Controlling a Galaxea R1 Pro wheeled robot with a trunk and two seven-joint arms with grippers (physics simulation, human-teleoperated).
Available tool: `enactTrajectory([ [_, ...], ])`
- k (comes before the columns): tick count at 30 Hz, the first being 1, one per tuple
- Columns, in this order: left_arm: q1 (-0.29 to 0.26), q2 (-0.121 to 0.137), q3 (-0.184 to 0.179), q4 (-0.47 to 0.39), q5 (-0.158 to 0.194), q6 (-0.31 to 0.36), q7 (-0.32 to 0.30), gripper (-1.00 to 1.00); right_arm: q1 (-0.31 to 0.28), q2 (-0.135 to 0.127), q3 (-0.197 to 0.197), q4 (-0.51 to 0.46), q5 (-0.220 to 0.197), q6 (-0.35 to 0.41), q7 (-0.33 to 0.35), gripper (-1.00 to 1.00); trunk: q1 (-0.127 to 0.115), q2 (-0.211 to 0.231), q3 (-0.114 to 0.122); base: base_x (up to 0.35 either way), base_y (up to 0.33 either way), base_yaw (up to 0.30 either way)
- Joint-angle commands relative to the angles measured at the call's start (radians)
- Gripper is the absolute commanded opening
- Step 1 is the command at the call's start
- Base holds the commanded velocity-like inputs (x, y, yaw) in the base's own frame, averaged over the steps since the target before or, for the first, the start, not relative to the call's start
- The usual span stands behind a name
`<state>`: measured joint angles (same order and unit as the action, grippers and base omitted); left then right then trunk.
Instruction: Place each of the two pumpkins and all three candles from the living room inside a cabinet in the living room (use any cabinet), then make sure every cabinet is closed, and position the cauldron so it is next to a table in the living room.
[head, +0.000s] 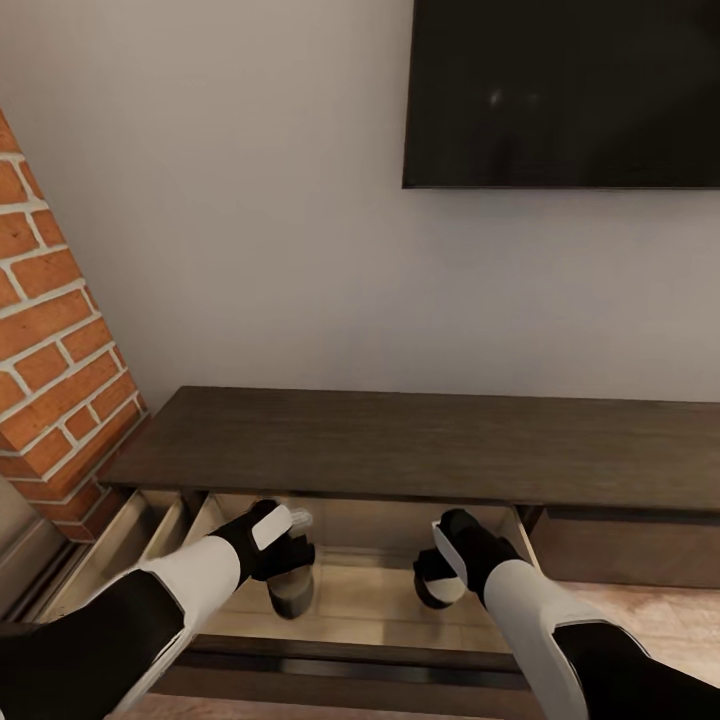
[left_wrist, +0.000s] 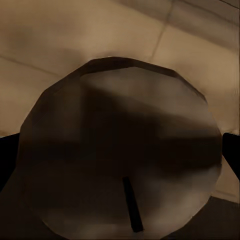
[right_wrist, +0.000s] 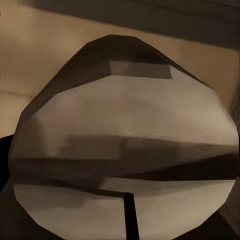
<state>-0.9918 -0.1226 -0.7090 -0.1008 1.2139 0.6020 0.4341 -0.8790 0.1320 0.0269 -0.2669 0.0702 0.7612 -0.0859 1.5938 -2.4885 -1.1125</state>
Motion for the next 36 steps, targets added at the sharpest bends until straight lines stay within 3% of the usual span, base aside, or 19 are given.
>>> enactTrajectory([
  [1,0.005,-0.001,0.0,0.0,-0.002,-0.001,-0.001,-1.0,0.0,0.001,0.0,0.004,0.0,-0.002,-0.001,-1.0,0.0,0.0,0.0,0.0,0.0,0.0],
  [10,0.043,-0.002,-0.003,0.005,-0.01,-0.064,-0.002,-1.0,0.001,-0.003,0.0,0.139,0.002,-0.145,-0.003,-1.0,0.0,0.0,0.0,0.0,0.0,0.0],
  [36,0.045,-0.008,-0.005,-0.017,-0.008,-0.103,-0.022,-1.0,0.003,-0.002,-0.002,0.18,-0.001,-0.155,-0.003,-1.0,0.0,0.0,0.0,0.053,0.0,0.0],
])
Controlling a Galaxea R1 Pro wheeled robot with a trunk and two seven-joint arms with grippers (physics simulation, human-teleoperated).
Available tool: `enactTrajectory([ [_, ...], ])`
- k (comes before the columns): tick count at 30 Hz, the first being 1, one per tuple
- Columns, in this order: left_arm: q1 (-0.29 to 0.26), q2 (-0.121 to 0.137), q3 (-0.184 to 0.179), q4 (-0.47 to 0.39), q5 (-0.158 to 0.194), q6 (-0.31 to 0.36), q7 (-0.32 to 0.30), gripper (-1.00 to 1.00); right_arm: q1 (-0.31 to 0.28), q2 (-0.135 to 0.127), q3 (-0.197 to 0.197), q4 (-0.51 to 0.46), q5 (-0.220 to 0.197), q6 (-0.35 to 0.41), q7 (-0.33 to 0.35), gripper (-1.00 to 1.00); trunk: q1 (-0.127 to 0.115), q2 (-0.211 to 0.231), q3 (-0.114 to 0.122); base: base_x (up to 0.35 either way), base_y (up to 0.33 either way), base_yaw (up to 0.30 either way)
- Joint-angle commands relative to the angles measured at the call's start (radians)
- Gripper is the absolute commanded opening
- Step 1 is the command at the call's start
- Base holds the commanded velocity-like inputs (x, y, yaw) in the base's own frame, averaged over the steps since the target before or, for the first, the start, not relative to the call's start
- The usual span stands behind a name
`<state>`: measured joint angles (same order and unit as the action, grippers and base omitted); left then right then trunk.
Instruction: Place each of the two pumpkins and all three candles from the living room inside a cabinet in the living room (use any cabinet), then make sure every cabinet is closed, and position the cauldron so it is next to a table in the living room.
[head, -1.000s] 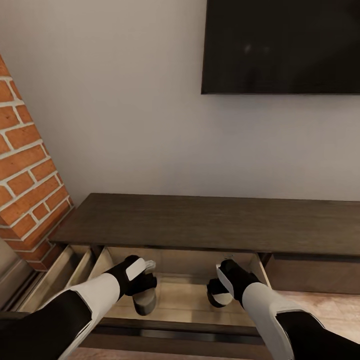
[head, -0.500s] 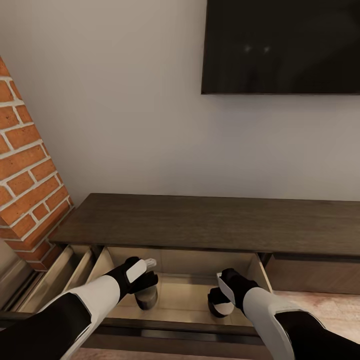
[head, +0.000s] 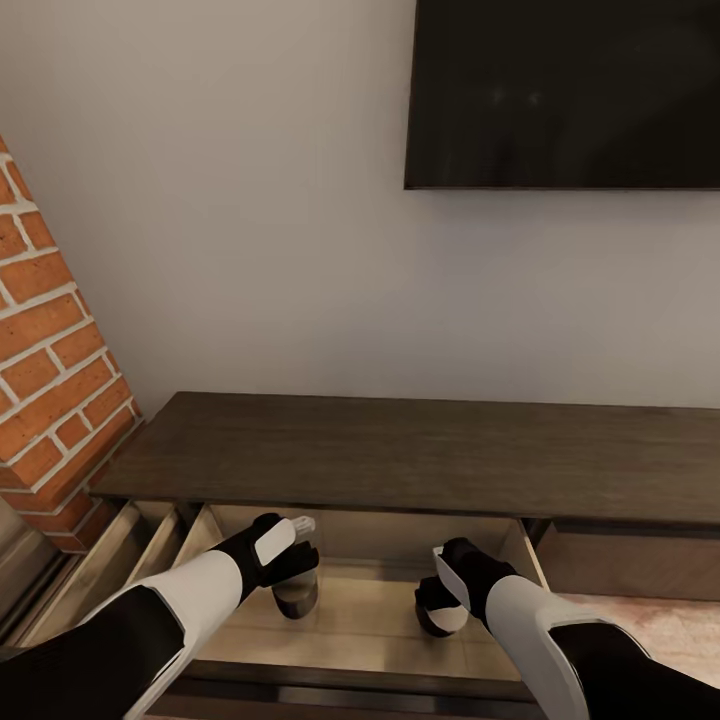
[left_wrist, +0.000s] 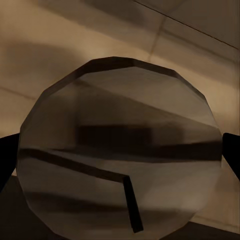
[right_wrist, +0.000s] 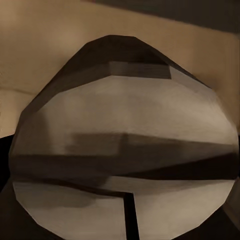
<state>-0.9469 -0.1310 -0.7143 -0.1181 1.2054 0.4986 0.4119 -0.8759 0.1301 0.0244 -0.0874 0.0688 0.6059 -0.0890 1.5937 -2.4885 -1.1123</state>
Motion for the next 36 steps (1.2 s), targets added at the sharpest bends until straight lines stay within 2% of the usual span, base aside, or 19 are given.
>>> enactTrajectory([
  [1,0.0,0.0,0.0,0.0,0.0,0.001,0.0,-1.0,0.0,0.0,0.0,0.0,0.0,0.0,0.0,-1.0,0.0,0.0,0.0,0.001,0.0,0.0],
  [4,0.0,0.0,0.0,0.001,0.002,0.001,0.0,-1.0,0.0,-0.001,0.0,0.0,0.0,0.0,0.0,-1.0,0.006,-0.012,-0.007,0.0,0.0,0.0],
  [36,0.0,0.004,0.001,0.007,0.008,0.0,0.001,-1.0,0.0,-0.001,0.0,0.0,0.001,0.001,0.0,-1.0,0.021,-0.019,-0.13,0.0,0.0,0.0],
])
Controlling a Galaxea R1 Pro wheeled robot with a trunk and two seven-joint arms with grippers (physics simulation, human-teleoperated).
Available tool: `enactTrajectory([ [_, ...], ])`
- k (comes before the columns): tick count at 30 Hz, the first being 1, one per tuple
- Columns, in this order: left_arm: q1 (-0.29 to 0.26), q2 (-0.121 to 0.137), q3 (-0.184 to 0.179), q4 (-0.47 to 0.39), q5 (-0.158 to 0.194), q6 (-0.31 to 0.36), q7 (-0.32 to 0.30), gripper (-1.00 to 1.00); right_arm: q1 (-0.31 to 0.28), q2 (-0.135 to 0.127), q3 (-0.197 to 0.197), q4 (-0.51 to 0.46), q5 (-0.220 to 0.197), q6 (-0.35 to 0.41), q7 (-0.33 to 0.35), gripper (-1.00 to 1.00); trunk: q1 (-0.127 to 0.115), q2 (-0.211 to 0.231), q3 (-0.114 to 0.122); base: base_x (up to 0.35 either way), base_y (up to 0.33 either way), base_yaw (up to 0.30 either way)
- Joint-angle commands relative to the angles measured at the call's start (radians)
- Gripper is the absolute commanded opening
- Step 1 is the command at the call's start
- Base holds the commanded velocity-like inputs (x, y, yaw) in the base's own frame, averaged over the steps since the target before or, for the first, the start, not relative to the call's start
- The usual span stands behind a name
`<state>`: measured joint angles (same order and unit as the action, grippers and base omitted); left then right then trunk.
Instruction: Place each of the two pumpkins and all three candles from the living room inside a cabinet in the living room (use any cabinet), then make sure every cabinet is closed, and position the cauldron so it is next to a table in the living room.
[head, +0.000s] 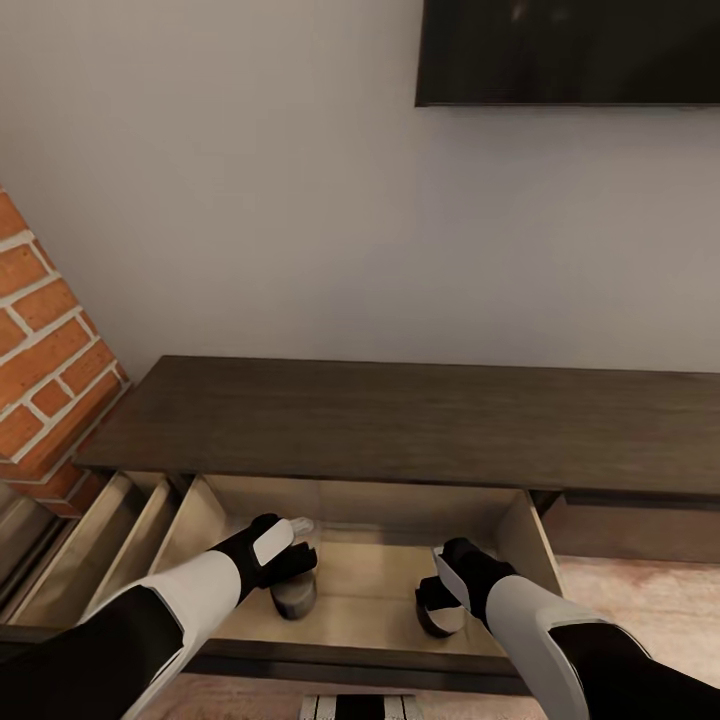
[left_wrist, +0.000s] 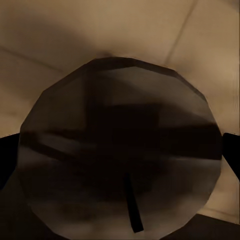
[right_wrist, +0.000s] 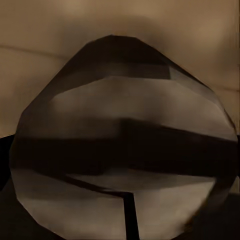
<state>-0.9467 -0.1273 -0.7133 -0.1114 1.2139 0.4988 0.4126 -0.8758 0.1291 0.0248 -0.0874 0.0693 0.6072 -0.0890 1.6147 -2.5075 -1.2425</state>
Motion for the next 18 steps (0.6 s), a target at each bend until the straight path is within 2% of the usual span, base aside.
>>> enactTrajectory([
  [1,0.0,0.0,0.0,0.001,-0.001,0.0,0.001,-1.0,0.0,0.0,0.0,0.0,0.001,-0.001,0.0,-1.0,0.0,0.0,-0.004,0.0,0.0,0.0],
  [15,0.0,-0.013,0.0,0.001,-0.001,0.0,0.003,-1.0,-0.001,-0.002,0.0,-0.002,0.006,-0.004,0.0,-1.0,0.007,-0.004,-0.058,0.0,0.0,0.0],
  [18,0.0,-0.011,0.0,0.001,0.001,0.002,0.001,-1.0,0.0,-0.001,0.001,-0.002,0.006,-0.004,0.0,-1.0,0.007,-0.004,-0.058,0.0,0.0,0.0],
])
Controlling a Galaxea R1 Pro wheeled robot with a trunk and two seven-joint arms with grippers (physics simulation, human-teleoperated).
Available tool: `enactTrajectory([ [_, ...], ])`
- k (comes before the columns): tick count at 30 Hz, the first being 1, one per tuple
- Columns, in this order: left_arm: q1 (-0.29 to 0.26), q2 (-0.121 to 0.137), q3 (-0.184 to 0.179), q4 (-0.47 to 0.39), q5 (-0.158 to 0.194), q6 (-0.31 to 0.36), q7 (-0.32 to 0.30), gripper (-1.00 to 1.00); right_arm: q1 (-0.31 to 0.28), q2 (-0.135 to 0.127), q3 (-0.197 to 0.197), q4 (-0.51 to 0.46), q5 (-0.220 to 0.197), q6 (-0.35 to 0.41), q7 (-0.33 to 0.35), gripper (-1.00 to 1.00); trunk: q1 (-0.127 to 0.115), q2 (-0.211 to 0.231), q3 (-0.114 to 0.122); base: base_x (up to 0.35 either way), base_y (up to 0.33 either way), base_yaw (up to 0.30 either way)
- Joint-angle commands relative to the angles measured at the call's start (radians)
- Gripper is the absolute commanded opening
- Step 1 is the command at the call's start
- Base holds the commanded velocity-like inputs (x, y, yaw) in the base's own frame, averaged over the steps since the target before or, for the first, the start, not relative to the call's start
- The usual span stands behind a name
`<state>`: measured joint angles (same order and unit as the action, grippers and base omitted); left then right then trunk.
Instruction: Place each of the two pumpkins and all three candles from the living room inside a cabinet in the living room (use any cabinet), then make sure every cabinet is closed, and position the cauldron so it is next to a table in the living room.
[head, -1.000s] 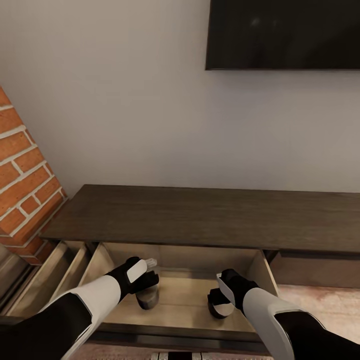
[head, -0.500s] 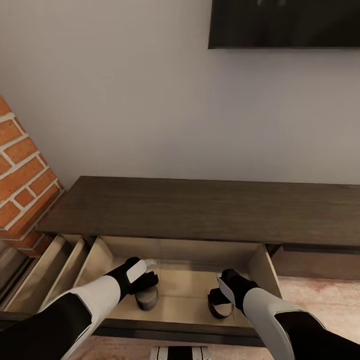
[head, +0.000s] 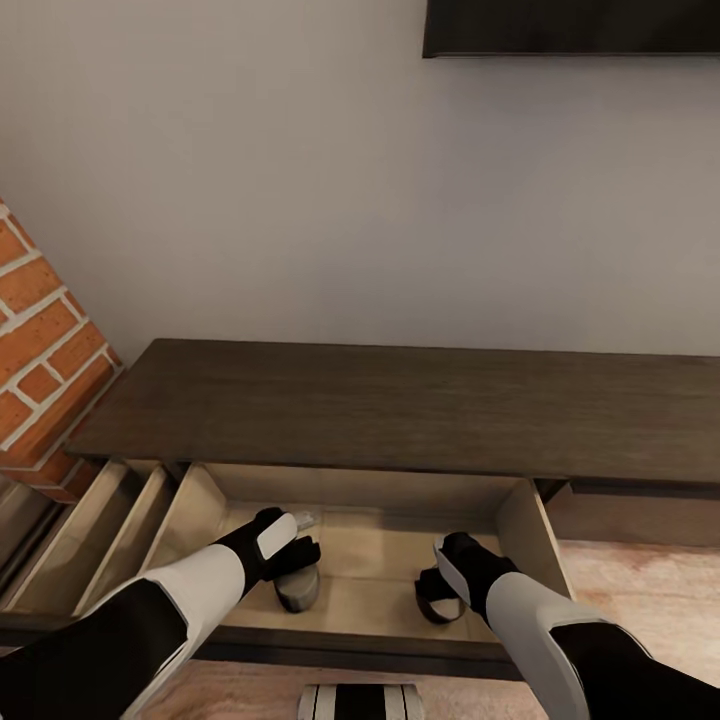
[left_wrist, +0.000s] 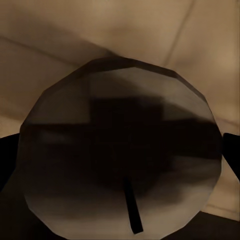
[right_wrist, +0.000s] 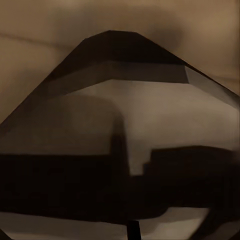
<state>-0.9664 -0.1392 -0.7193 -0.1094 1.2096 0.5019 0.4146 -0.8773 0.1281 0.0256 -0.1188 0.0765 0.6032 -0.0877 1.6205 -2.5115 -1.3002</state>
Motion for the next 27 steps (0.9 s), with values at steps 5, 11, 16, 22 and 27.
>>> enactTrajectory([
  [5,0.021,0.002,0.006,0.001,0.004,0.005,-0.07,-1.0,0.001,0.001,0.0,0.03,-0.001,0.0,-0.001,-1.0,0.001,0.0,0.0,0.0,0.0,0.0],
  [11,0.027,0.007,0.006,0.003,0.004,0.009,-0.172,-1.0,0.001,0.001,0.0,0.03,-0.001,0.001,-0.001,-1.0,0.001,0.0,0.0,0.0,0.0,0.0],
  [16,0.028,0.01,0.006,0.004,0.004,0.006,-0.178,-1.0,0.001,0.001,0.0,0.03,-0.001,0.001,-0.001,-1.0,0.001,0.0,0.0,0.0,0.0,0.0],
  [22,0.028,0.01,0.006,0.005,0.002,0.006,-0.177,1.0,0.0,0.001,0.0,0.03,-0.001,0.001,-0.001,1.0,0.001,0.0,0.0,0.0,0.0,0.0],
  [27,0.028,0.012,0.006,0.005,0.002,0.003,-0.177,1.0,0.0,0.001,0.0,0.03,-0.001,0.001,-0.001,1.0,0.001,0.0,0.0,0.0,0.0,0.0],
])
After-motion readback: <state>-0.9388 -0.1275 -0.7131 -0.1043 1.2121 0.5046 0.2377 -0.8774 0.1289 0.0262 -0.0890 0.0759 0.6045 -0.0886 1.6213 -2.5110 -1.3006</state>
